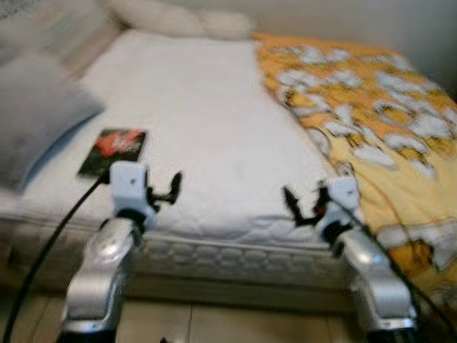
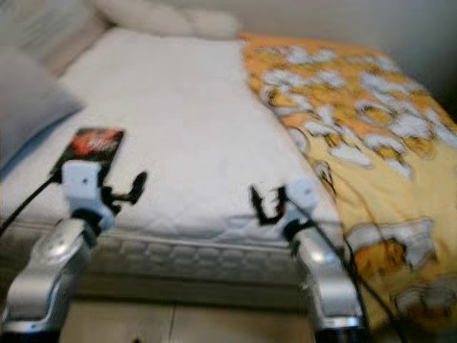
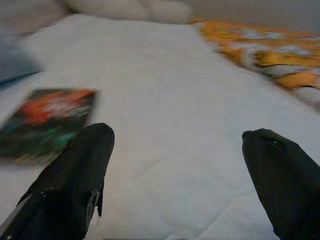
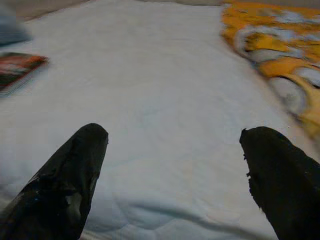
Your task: Clean up the room
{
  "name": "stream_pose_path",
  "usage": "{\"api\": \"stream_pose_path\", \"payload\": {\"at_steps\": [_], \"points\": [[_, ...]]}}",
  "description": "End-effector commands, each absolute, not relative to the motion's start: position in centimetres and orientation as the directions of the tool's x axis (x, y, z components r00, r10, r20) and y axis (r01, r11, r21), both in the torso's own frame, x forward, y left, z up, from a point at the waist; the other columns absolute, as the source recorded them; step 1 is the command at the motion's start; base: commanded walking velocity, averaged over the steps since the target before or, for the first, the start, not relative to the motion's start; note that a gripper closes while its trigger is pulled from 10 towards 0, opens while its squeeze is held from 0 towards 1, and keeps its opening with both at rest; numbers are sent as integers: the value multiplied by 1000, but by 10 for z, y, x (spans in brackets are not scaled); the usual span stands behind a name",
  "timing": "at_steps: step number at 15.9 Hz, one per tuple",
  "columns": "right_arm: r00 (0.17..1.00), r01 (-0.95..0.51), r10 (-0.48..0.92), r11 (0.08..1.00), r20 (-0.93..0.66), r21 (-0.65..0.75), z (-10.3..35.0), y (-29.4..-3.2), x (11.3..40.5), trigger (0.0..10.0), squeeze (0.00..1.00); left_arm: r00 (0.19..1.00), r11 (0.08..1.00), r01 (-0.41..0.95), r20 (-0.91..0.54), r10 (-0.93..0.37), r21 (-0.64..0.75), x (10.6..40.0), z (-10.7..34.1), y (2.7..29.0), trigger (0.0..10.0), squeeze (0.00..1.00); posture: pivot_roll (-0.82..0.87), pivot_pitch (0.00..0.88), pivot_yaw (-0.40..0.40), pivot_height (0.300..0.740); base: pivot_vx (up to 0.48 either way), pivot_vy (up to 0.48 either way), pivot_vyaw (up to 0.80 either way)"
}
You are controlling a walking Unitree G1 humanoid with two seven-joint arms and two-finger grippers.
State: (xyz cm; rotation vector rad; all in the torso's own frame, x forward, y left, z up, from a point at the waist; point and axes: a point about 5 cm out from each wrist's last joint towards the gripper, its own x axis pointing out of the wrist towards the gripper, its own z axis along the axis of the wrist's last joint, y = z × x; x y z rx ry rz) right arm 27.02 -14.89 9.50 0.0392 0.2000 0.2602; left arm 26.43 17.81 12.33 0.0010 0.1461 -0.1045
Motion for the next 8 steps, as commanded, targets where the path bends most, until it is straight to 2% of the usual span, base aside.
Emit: {"api": "stream_pose_path", "payload": {"at_steps": [1, 8], "points": [[954, -231, 236, 972, -184, 48, 98, -158, 271, 10000, 1000, 983, 993, 122, -136, -122, -7, 267, 126, 172, 10000, 1000, -134, 0, -43, 740, 0, -480, 800], [950, -243, 249, 968, -190, 58, 96, -153, 269, 10000, 1000, 980, 990, 140, -143, -138, 4, 267, 122, 170, 10000, 1000, -137, 0, -43, 740, 0, -480, 800]]}}
